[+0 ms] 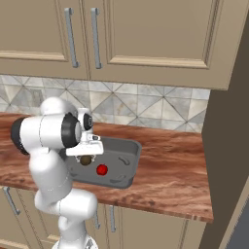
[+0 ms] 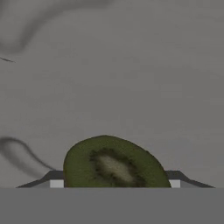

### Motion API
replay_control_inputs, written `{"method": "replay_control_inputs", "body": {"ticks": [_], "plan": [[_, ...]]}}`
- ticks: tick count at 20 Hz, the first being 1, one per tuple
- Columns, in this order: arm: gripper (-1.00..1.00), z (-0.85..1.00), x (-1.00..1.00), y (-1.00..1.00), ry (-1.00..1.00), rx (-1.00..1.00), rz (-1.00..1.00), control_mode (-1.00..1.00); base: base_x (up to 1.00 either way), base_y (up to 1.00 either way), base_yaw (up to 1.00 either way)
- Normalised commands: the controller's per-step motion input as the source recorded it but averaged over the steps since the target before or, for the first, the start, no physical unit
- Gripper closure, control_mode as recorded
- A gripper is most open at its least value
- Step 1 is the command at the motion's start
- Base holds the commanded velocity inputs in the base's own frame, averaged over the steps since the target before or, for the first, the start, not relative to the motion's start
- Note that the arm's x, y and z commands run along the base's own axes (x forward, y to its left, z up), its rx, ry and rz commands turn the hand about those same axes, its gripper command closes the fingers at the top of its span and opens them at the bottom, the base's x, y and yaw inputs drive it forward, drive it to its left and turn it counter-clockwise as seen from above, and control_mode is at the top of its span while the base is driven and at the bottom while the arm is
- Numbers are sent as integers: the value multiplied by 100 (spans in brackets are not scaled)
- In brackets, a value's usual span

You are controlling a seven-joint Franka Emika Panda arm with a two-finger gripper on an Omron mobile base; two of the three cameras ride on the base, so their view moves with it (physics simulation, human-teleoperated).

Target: Pick the kiwi and apple from the fridge and place them inside the tupperware on the counter.

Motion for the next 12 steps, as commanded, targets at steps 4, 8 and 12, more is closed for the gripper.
{"method": "replay_control_inputs", "body": {"ticks": [4, 8, 12], "plan": [[100, -44, 24, 9, 0, 0, 0, -100, 0, 0, 0], [100, -39, 26, 4, 0, 0, 0, -100, 0, 0, 0], [100, -50, 19, 4, -8, 0, 0, -100, 0, 0, 0]]}}
